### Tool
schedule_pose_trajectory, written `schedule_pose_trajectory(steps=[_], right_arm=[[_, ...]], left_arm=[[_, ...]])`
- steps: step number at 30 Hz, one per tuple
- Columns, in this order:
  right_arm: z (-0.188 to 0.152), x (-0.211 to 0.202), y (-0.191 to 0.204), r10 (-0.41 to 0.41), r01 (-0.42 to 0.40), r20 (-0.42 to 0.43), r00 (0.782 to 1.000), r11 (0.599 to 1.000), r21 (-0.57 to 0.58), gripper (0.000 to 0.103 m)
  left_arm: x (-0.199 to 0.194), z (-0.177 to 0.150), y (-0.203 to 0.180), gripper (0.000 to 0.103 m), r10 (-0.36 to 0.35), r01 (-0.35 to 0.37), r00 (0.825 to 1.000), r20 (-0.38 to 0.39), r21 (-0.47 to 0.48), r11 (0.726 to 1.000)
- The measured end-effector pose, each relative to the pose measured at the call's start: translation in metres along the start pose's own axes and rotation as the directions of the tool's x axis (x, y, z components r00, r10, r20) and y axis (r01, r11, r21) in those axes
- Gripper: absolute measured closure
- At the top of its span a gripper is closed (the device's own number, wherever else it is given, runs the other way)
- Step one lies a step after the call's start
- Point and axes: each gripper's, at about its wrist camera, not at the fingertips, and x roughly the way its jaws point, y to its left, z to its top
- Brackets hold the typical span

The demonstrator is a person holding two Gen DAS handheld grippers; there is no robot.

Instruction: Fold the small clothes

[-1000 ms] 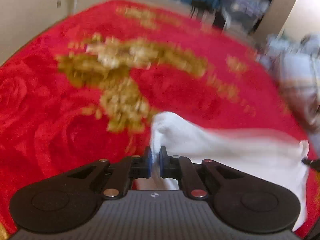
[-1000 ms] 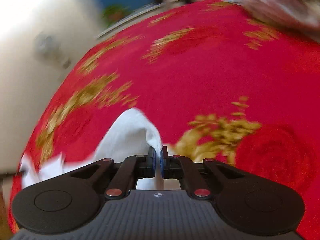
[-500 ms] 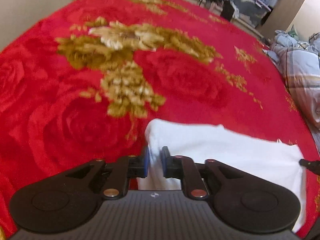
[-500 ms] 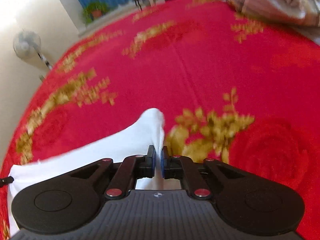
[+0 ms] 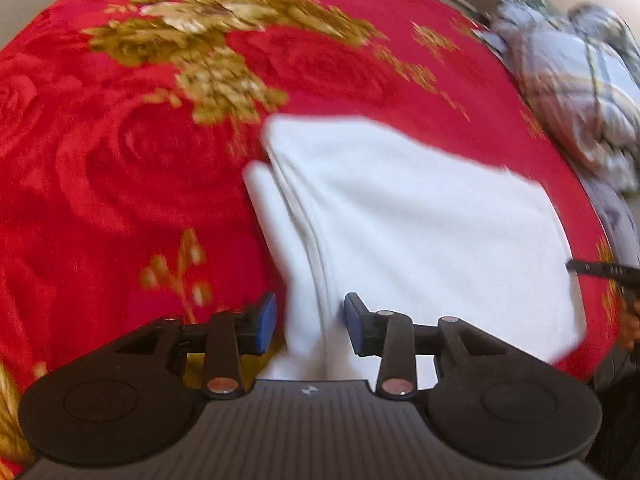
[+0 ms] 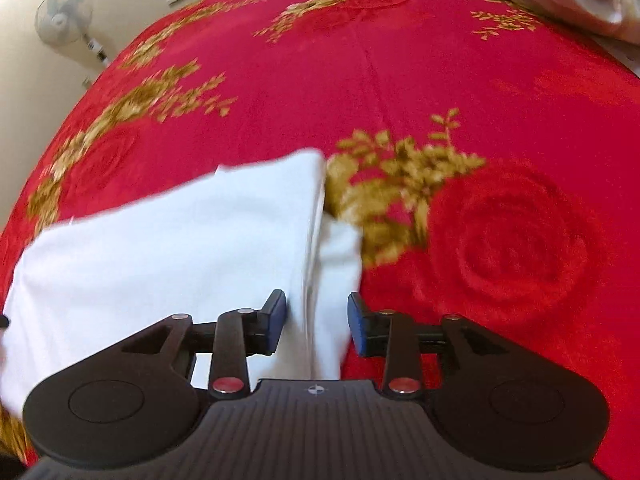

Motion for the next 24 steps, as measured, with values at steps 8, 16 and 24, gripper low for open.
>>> schedule_pose_trajectory(steps=[8,16,24], right_arm=[[-0.07,-0.019,0.004,0.006,-0.01,-0.061,0.998,0.997,-0.07,0.067],[-0.083,-0.082,-0.014,0.049,-0.065,0.152,0.987,0.992,0.106,0.098],[-0.098,-0.056,0.01,-0.165,0.167,0.062,0.984,0.986,-0.016,0.077]], left_arm=[[-0.01,-0.055,-0.017,0.098,0.012,-0.003,0.998,-0.06,0.146,0.989],[-0.048,-0.078,-0.017,0.099,0.051,-0.051,0.997,0.05,0.014,0.999],[-0.056,-0.093,-0.049,0.091,0.186,-0.204,0.964,0.191,0.081,0.976]])
